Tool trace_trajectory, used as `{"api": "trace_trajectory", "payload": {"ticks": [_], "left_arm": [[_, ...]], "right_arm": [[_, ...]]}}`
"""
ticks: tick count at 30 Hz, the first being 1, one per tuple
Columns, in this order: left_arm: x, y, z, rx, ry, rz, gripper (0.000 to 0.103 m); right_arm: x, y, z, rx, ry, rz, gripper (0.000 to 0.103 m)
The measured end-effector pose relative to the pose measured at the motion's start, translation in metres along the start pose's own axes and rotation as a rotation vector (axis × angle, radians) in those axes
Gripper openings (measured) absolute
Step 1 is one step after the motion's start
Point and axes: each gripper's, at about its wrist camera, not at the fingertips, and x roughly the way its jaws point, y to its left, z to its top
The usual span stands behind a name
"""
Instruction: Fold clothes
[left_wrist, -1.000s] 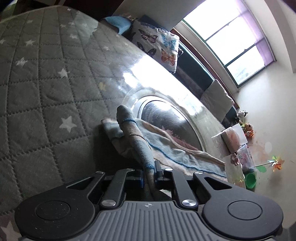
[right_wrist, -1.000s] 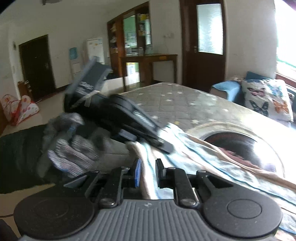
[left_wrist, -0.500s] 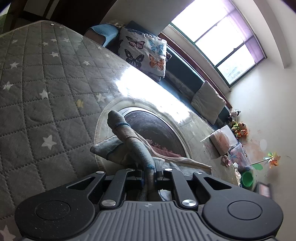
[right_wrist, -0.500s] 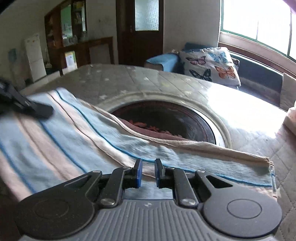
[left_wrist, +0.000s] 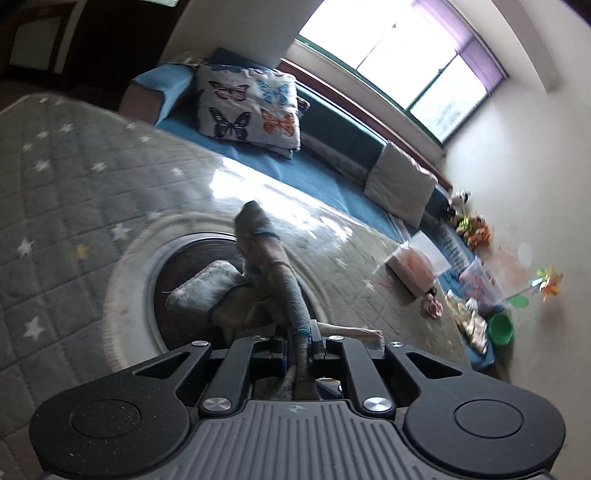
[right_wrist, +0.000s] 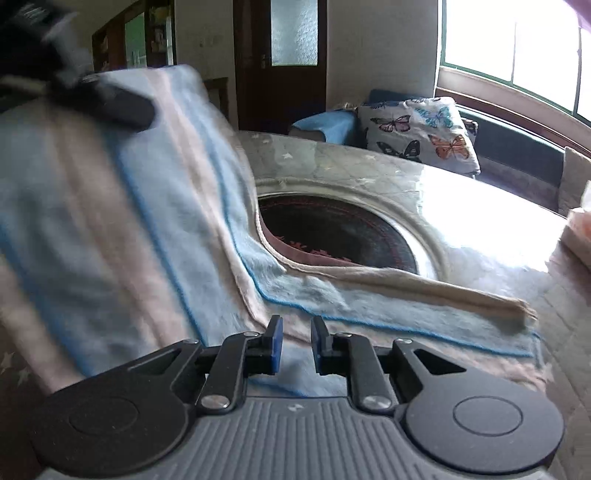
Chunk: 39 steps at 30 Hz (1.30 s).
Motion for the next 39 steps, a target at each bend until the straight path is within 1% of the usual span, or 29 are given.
{"api": "trace_trajectory", "payload": {"ticks": [2,4,6,8,13,15,19,21,25,32,35,37,39], "left_arm": [[0.012,-0.020,-0.001,0.029,0.016,0.018,0.010],[0.024,-0.038,-0.006,0.050,0.038,0.031,0.009],[0.040,-0.057,-0.011,0.081,0.062,0.049,0.009],[0.057,-0.076,-0.017,0.114,0.087,0.067,0.009],[0.098,-0.112,-0.034,0.167,0.160,0.117,0.009],[0.114,-0.125,-0.042,0.190,0.186,0.140,0.009],[0.136,-0.143,-0.055,0.228,0.226,0.189,0.009],[0.145,-0.151,-0.060,0.242,0.238,0.217,0.009],[0.152,-0.164,-0.064,0.273,0.234,0.256,0.009],[0.170,-0.179,-0.075,0.343,0.252,0.268,0.010],[0.174,-0.181,-0.078,0.350,0.265,0.243,0.016],[0.174,-0.181,-0.079,0.349,0.268,0.220,0.022],[0.173,-0.181,-0.079,0.347,0.269,0.199,0.025]], "right_arm": [[-0.017,-0.009,-0.007,0.010,-0.012,-0.002,0.021],[-0.034,-0.022,-0.014,0.036,-0.032,-0.007,0.022],[-0.050,-0.037,-0.023,0.071,-0.045,-0.018,0.026],[-0.066,-0.052,-0.033,0.103,-0.053,-0.030,0.034],[-0.092,-0.084,-0.060,0.163,-0.052,-0.055,0.034],[-0.097,-0.094,-0.072,0.186,-0.047,-0.054,0.034],[-0.099,-0.103,-0.083,0.214,-0.065,-0.031,0.034],[-0.098,-0.105,-0.084,0.226,-0.076,-0.020,0.034],[-0.099,-0.107,-0.089,0.240,-0.090,0.002,0.035],[-0.098,-0.110,-0.092,0.251,-0.103,0.018,0.035],[-0.098,-0.111,-0.093,0.256,-0.106,0.021,0.035],[-0.099,-0.111,-0.093,0.256,-0.107,0.024,0.035],[-0.100,-0.112,-0.093,0.254,-0.110,0.023,0.036]]}}
